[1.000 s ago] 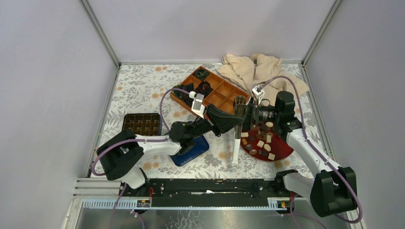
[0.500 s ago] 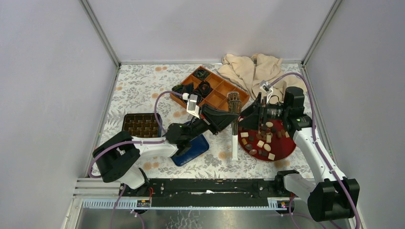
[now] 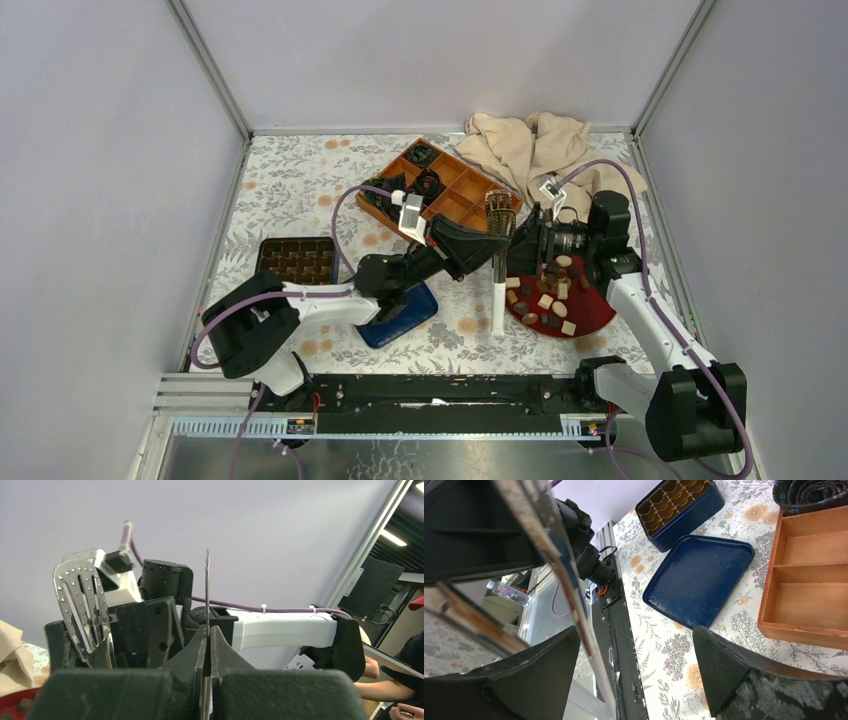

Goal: Pack the chocolate
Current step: Pick up the clamp from the center of the board.

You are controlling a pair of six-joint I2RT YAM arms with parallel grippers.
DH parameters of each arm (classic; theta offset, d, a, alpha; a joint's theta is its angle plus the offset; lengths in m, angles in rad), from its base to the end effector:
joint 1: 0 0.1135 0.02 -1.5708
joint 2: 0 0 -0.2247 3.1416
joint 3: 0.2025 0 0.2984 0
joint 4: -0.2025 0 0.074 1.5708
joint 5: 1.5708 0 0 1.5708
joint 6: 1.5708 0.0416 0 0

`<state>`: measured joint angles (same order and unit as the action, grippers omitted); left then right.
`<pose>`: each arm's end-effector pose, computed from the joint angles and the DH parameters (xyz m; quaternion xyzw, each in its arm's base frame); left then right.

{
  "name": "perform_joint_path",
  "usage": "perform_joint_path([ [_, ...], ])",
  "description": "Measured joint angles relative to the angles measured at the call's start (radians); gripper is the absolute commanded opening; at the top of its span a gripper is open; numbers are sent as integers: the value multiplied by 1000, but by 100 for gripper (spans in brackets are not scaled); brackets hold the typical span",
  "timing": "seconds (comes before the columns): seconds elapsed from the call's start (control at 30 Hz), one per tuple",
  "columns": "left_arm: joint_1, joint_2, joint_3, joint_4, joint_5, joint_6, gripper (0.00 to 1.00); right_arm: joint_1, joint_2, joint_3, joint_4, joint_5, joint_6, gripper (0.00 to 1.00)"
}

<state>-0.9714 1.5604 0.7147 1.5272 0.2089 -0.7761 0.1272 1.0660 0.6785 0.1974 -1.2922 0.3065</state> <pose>0.1878 -0.2902 0.2315 0.1354 0.4166 -0.7172 0.5420 0.2811 0.0763 0.2391 -0.3267 0.6475 0.5627 0.3967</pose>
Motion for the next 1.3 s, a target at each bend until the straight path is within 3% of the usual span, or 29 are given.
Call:
perform_joint_path([
  [0.1, -8, 13, 21, 1, 13, -4, 0, 14, 6, -14, 60, 11, 60, 79],
  [0.13, -11, 20, 27, 2, 14, -4, 0, 26, 6, -21, 98, 8, 86, 67],
  [0.2, -15, 40, 42, 2, 16, -7, 0, 50, 6, -34, 170, -3, 131, 29],
  [0.23, -16, 51, 49, 2, 18, -8, 0, 58, 6, -38, 197, -8, 145, 17],
  [0.27, -16, 61, 55, 1, 19, -8, 3, 65, 6, -41, 219, -12, 168, 9],
  [0.33, -16, 79, 65, 0, 19, -8, 25, 71, 6, -41, 232, -19, 179, 1],
  [0.4, -16, 86, 68, 1, 18, -11, 46, 71, 6, -40, 228, -27, 179, 0],
  [0.47, -16, 86, 67, 6, 22, -24, 58, 70, 6, -40, 227, -31, 185, 0],
  [0.6, -16, 86, 45, 12, 58, -42, 62, 66, 14, -40, 241, -39, 217, 0],
  [0.77, -30, 110, 26, 14, 120, -67, 45, 65, 26, -40, 243, -43, 234, 0],
  [0.83, -34, 127, 26, 14, 134, -74, 28, 65, 31, -40, 240, -46, 230, 0],
  [0.9, -36, 145, 27, 14, 143, -77, 3, 64, 33, -37, 221, -46, 212, 0],
  [0.93, -36, 154, 28, 12, 145, -76, 0, 64, 33, -32, 202, -47, 201, 0],
  [1.13, -29, 150, 34, 9, 147, -19, 0, -2, 57, -23, 144, -37, 211, 0],
  [1.3, -38, 101, 38, -39, 193, 63, 0, -52, 168, -19, 145, -34, 280, 0],
])
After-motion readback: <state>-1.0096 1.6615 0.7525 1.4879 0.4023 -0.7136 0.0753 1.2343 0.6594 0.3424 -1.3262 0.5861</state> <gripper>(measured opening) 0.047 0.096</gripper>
